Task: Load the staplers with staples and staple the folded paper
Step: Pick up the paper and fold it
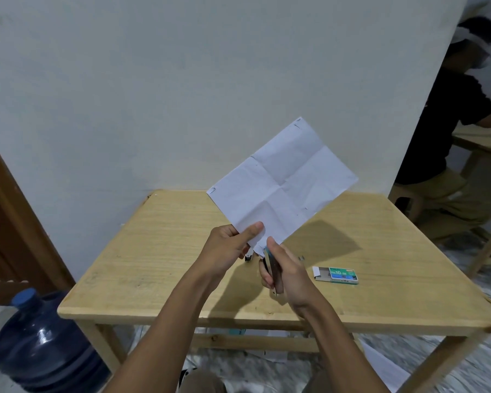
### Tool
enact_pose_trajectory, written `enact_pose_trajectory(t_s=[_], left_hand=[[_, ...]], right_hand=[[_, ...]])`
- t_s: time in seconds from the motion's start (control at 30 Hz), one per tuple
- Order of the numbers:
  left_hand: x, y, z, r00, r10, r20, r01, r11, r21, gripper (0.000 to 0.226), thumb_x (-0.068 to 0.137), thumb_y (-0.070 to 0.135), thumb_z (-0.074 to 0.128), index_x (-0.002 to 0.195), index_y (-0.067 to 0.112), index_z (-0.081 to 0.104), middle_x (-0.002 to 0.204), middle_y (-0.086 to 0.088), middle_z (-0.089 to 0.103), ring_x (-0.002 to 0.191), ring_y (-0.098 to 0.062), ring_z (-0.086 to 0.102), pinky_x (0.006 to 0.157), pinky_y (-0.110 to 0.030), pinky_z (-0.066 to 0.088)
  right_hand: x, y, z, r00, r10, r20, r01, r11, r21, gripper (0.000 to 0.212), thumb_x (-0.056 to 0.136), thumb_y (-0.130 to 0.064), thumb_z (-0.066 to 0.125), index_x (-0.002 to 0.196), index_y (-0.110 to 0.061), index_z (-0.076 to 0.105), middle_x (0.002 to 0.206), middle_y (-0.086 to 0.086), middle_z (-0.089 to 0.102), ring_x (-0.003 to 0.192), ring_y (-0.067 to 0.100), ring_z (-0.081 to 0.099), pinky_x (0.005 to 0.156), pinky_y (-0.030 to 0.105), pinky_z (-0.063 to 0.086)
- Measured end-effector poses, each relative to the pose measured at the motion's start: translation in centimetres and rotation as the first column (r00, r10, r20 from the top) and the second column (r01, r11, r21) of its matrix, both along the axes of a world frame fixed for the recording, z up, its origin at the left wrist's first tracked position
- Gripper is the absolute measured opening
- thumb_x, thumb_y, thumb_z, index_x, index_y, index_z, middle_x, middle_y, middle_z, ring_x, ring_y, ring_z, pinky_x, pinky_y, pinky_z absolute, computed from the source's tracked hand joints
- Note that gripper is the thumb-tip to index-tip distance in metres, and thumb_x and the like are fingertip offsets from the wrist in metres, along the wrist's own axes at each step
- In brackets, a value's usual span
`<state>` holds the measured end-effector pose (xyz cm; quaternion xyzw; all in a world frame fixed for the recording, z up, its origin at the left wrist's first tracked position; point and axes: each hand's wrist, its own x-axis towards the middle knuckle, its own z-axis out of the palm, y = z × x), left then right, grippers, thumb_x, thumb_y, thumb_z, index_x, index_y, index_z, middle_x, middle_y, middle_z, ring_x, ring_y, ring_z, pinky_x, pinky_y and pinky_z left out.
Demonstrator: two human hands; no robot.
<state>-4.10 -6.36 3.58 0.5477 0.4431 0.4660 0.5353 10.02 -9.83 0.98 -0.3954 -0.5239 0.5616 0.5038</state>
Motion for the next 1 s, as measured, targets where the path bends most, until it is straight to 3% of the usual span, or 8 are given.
enact_pose_trajectory(t_s=[0.23, 0.57, 0.73, 1.0], left_hand=[[-0.05, 0.11, 0.11, 1.0, -0.008, -0.007, 0.008, 1.0, 0.001, 0.045, 0.087, 0.039, 0.071, 0.09, -0.006, 0.069, 0.077, -0.008, 0.061, 0.063, -0.016, 0.043, 0.064, -0.028, 0.038], [-0.18, 0.2, 0.51, 0.999, -0.034, -0.034, 0.034, 0.999, -0.004, 0.036, 0.088, 0.039, 0.07, 0.086, 0.003, 0.072, 0.077, -0.005, 0.066, 0.062, -0.015, 0.043, 0.065, -0.027, 0.039], [-0.28, 0.3, 0.75, 0.998, -0.044, -0.033, 0.045, 0.999, 0.013, 0.049, 0.091, 0.041, 0.066, 0.091, -0.008, 0.067, 0.08, -0.015, 0.068, 0.071, -0.024, 0.045, 0.067, -0.035, 0.036], [-0.12, 0.25, 1.01, 0.998, -0.052, -0.021, 0.053, 0.998, 0.016, 0.044, 0.092, 0.039, 0.065, 0.088, -0.004, 0.069, 0.079, -0.018, 0.069, 0.069, -0.025, 0.046, 0.067, -0.035, 0.036]], right_hand=[[0.08, -0.28, 0.34, 1.0, -0.029, 0.006, 0.029, 1.0, -0.007, 0.026, 0.104, -0.032, 0.04, 0.099, -0.011, 0.055, 0.062, 0.01, 0.046, 0.043, 0.006, 0.044, 0.042, 0.014, 0.034], [-0.09, 0.04, 0.31, 0.998, -0.054, -0.021, 0.054, 0.999, -0.005, 0.029, 0.097, -0.035, 0.05, 0.101, -0.007, 0.057, 0.066, 0.003, 0.057, 0.053, 0.006, 0.051, 0.044, 0.013, 0.036], [-0.28, 0.3, 0.11, 0.995, -0.098, -0.026, 0.099, 0.995, 0.031, 0.033, 0.089, -0.045, 0.059, 0.1, -0.014, 0.064, 0.074, 0.001, 0.064, 0.065, 0.014, 0.052, 0.062, 0.027, 0.042], [-0.11, 0.71, -0.24, 0.995, -0.101, -0.027, 0.102, 0.992, 0.07, 0.029, 0.09, -0.043, 0.061, 0.098, -0.016, 0.066, 0.076, 0.002, 0.065, 0.068, 0.016, 0.052, 0.063, 0.029, 0.042]])
